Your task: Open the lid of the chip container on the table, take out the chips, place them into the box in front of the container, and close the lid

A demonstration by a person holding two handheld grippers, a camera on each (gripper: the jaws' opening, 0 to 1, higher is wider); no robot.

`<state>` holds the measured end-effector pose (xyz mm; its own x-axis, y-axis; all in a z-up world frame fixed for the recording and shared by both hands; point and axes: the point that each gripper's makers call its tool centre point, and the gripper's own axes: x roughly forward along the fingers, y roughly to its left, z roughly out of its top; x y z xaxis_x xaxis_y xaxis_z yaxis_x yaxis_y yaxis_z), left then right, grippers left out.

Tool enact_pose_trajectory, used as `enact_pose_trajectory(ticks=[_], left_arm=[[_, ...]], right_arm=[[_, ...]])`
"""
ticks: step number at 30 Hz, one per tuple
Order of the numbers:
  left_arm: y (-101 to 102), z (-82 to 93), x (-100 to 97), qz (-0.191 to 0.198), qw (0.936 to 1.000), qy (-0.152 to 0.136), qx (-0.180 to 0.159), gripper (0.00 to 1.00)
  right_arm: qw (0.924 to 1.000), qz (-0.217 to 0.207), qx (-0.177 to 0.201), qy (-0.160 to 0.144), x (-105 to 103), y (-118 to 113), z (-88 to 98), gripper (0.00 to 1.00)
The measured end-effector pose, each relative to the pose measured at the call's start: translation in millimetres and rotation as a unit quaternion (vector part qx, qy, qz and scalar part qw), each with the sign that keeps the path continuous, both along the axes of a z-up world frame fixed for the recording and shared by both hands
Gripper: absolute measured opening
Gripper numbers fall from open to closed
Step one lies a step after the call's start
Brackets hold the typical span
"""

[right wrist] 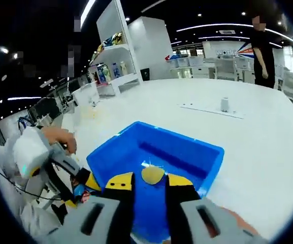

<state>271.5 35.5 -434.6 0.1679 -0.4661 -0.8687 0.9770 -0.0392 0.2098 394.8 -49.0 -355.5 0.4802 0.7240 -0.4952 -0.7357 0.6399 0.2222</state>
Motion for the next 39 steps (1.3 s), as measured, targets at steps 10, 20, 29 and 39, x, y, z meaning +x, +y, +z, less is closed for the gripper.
enact_pose_trajectory(ticks=[10,20,29,39], left_arm=[[0,-2.4,-0.8,-0.004,0.9999,0.002,0.011,0.5],[2,-2.6,2.4,-0.001,0.9999,0.006,0.015,0.5],[1,-2.0,-4.2,0.001,0.9998,0.006,0.017,0.5],[-1,-1.5,-6.4,0.001,0.9998,0.008,0.017,0.5]], right_arm=[[0.9913,0.042,0.084,-0.091,-62,-95,29.8,0.25],[0.9785,0.067,0.123,-0.152,-104,-160,6.6,0.24],[0.9616,0.122,0.139,-0.203,-126,-167,-10.9,0.22],[0.9642,0.129,0.137,-0.187,-125,-171,-26.7,0.17]])
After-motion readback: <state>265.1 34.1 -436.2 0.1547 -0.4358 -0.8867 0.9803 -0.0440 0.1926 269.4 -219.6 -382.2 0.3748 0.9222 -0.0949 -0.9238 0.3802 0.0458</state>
